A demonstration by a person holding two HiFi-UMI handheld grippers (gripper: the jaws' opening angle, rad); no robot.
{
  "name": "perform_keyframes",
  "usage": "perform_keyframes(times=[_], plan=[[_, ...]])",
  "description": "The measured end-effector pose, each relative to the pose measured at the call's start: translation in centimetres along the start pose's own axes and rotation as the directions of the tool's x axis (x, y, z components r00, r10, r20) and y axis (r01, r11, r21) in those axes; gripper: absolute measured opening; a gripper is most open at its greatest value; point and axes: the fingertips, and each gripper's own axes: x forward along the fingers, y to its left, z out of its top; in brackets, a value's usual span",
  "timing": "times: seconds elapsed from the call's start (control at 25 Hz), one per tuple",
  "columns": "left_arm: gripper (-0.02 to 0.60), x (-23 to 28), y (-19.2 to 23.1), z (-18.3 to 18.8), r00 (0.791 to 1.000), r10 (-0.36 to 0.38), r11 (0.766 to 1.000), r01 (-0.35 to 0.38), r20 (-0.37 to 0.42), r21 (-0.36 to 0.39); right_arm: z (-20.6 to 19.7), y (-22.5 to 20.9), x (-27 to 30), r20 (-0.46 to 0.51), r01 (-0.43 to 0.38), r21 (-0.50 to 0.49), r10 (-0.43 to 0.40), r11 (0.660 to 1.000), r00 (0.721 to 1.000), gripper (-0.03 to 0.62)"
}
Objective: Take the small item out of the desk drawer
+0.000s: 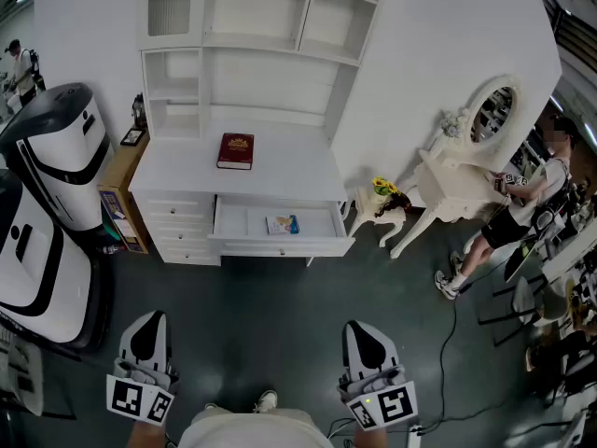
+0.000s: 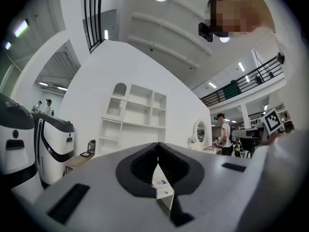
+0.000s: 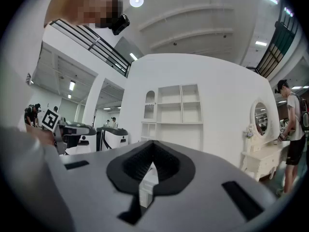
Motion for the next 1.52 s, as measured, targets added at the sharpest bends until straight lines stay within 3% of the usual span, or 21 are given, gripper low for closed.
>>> perform_keyframes(times=[0.6,0.84,1.32,1.52], plan=[[0.015,-0.7,1.1,0.1,1.0,0.007,1.0,-0.007,-0.017,-0.001,-0.3,1.4,0.4,-0.012,-0.01,0.014,0.011,1.0,1.0,0.008],[0.016,-0.9,0.7,0.3,1.0,0.023,1.0,-0.023,-0.009,0.001,0.5,1.3,0.2,0.03,-0.069,0.007,0.069,0.998,0.997,0.01],[0.016,0.3,-1.3,-0.3,0.997,0.07,0.998,-0.07,-0.007,0.0,1.3,-4.0,0.8,0.072,-0.08,-0.002,0.08,0.997,0.994,0.413],[0.015,0.8,-2.8,-1.2,0.997,0.081,0.997,-0.081,-0.016,0.009,0.0,-6.2,0.5,0.052,-0.07,-0.012,0.071,0.997,0.996,0.443]])
